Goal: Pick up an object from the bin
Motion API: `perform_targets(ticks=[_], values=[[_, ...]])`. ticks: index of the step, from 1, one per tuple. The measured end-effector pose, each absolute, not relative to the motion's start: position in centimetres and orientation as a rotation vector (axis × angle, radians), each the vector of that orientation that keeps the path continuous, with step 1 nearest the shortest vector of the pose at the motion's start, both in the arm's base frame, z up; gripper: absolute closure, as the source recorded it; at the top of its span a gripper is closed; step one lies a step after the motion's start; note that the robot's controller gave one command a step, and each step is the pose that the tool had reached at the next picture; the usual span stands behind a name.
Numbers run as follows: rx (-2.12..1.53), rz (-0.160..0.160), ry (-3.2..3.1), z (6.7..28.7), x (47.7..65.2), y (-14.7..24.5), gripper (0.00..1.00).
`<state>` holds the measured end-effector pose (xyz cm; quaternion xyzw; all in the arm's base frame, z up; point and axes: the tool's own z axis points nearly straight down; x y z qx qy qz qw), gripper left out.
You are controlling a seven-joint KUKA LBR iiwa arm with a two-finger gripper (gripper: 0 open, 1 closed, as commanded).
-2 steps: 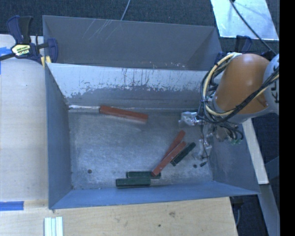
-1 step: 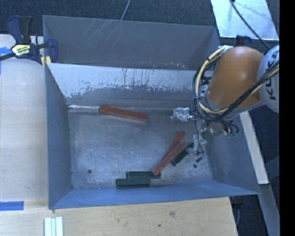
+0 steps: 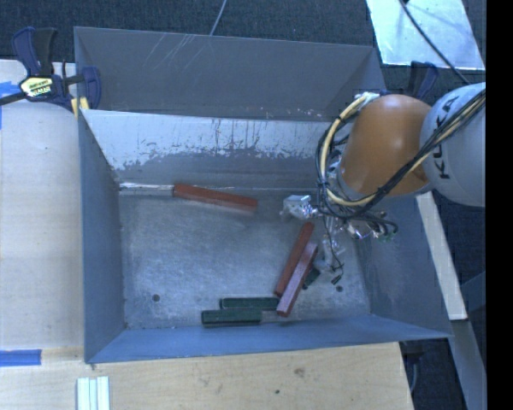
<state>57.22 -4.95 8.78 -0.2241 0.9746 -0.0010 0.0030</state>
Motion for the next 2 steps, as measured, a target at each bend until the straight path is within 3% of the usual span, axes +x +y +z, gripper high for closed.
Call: perform_targets(ticks=[1, 2], values=[[-1.15, -0.005, 2.916, 7.23, 56.4, -1.92, 1.0], [-1.15, -0.005, 2.916, 7.23, 56.4, -1.93, 1.0]])
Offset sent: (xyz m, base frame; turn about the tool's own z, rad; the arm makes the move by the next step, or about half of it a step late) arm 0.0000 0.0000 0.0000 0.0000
